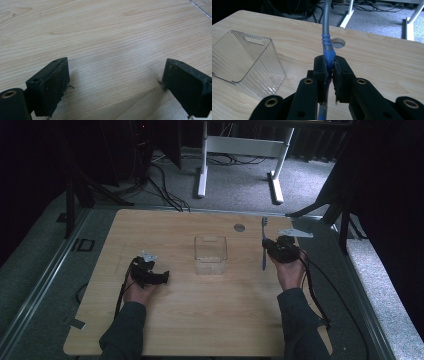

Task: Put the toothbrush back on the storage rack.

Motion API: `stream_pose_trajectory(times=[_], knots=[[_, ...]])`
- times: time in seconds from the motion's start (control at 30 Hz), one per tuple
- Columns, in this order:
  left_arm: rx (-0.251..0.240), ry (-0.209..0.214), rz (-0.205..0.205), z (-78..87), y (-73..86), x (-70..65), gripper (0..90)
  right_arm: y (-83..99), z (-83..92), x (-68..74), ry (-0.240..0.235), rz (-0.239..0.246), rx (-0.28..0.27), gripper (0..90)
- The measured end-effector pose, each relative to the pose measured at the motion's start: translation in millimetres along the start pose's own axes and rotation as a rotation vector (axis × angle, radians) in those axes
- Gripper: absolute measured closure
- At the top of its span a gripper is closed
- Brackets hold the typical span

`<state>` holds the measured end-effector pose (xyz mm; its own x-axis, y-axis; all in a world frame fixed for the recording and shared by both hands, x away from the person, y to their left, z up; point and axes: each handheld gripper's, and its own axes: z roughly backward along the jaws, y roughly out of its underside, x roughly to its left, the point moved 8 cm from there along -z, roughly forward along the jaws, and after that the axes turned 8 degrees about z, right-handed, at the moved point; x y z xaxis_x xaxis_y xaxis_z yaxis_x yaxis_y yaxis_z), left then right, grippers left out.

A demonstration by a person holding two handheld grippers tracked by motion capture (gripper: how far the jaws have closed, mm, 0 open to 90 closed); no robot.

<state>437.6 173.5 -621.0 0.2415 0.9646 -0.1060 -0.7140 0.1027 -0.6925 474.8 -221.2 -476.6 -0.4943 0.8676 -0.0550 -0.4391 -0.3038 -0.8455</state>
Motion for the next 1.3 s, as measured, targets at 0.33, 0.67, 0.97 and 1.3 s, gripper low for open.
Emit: stream_pose_trajectory(times=[0.33, 0.67, 0.97, 1.3], knots=[[0.000, 0.000, 0.000, 0.0, 0.0, 0.0, 7.6, -4.7, -0.5, 2.7, -0.013, -0.004, -0.011, 81.2], [0.000, 0.000, 0.000, 0.0, 0.0, 0.0, 7.6, -7.6, -0.7, 4.6, -0.041, -0.025, -0.026, 81.2], [0.000, 0.000, 0.000, 0.0, 0.0, 0.0, 7.6, -13.5, -2.1, 10.6, -0.060, -0.029, -0.039, 81.2], [0.000, 0.000, 0.000, 0.0, 0.0, 0.0, 7.6, -19.9, -4.8, 18.5, -0.088, -0.037, -0.051, 81.2]])
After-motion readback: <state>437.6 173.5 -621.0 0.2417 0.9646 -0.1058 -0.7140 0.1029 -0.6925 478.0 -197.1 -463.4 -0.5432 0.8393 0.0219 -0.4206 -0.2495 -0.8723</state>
